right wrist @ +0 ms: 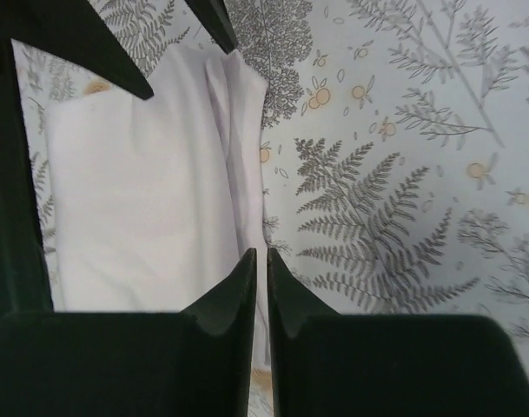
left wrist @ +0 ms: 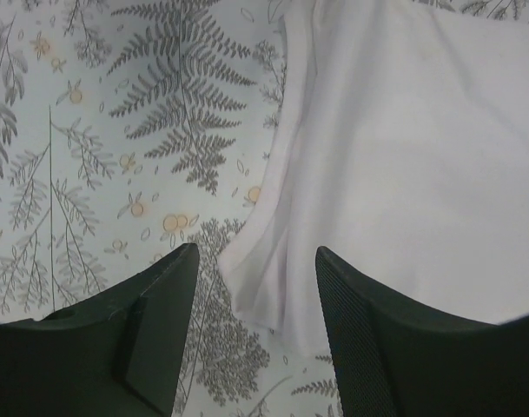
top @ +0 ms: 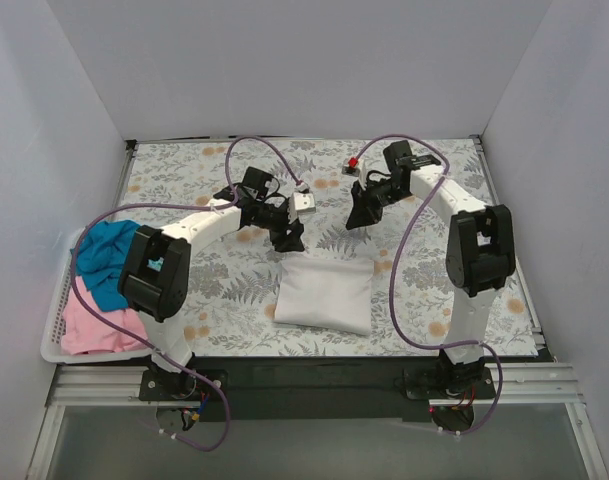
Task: Fold and stack the t-shirts
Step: Fold the tshirt
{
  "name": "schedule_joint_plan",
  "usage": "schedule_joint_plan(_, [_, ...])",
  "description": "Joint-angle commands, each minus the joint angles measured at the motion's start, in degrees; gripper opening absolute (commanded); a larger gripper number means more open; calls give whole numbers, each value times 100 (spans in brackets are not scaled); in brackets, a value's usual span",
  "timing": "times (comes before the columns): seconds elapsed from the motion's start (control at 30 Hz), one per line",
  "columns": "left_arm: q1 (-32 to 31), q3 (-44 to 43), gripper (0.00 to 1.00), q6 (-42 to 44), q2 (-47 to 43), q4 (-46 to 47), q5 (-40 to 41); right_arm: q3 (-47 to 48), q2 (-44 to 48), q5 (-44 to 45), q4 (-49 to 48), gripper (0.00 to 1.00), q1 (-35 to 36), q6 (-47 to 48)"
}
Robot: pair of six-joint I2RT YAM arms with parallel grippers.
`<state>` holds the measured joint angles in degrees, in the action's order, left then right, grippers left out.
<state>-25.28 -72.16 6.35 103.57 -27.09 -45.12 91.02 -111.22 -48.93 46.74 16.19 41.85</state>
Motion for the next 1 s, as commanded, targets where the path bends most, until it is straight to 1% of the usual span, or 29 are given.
schedule_joint_plan(0.0, [-275, -429, 55, -20, 277, 213, -277, 135, -646, -785, 169, 13, 95, -642])
schedule_joint_plan(0.17, [-574, -527, 56, 77, 629, 213, -304, 293, -1103, -899, 151, 11, 192, -643])
schedule_joint_plan(0.33, [-785, -510, 56, 86, 788, 196, -409, 346, -1332, -996, 169, 9, 280, -678])
schedule_joint_plan(0.43, [-909, -439, 51, 173, 840, 160, -392, 311, -1429, -1022, 169, 9, 324, -660])
schedule_joint_plan(0.47, [-926, -413, 48, 191, 849, 152, -383, 293, -1464, -1014, 169, 8, 359, -643])
schedule_joint_plan(0.5, [-970, -404, 40, 217, 901, 143, -322, 258, -1481, -1005, 169, 7, 376, -616])
schedule_joint_plan(0.57, [-988, -404, 29, 218, 928, 116, -313, 249, -1543, -996, 186, 6, 429, -599])
schedule_joint_plan(0.6, [-988, -404, 18, 244, 902, 108, -339, 258, -1578, -996, 186, 3, 438, -564])
schedule_joint_plan(0.63, [-988, -369, 15, 279, 858, 125, -357, 249, -1604, -996, 178, 2, 456, -555])
schedule_joint_plan(0.73, [-1023, -220, 6, 323, 709, 230, -296, 276, -1736, -1049, 195, 1, 508, -432])
schedule_joint_plan(0.83, [-1049, -158, 2, 419, 647, 248, -225, 310, -1868, -1058, 195, 1, 596, -327])
schedule_joint_plan(0.87, [-1049, -141, 2, 420, 638, 266, -181, 311, -1929, -1075, 204, 1, 622, -317])
schedule_joint_plan(0.9, [-1058, -123, 5, 385, 638, 309, -129, 328, -1956, -1075, 204, 1, 631, -317])
schedule_joint_plan(0.93, [-1058, -123, 12, 350, 638, 336, -76, 337, -1982, -1066, 204, 1, 640, -317])
schedule_joint_plan(0.97, [-1067, -123, 28, 297, 673, 354, -6, 346, -2009, -1049, 213, 1, 658, -300])
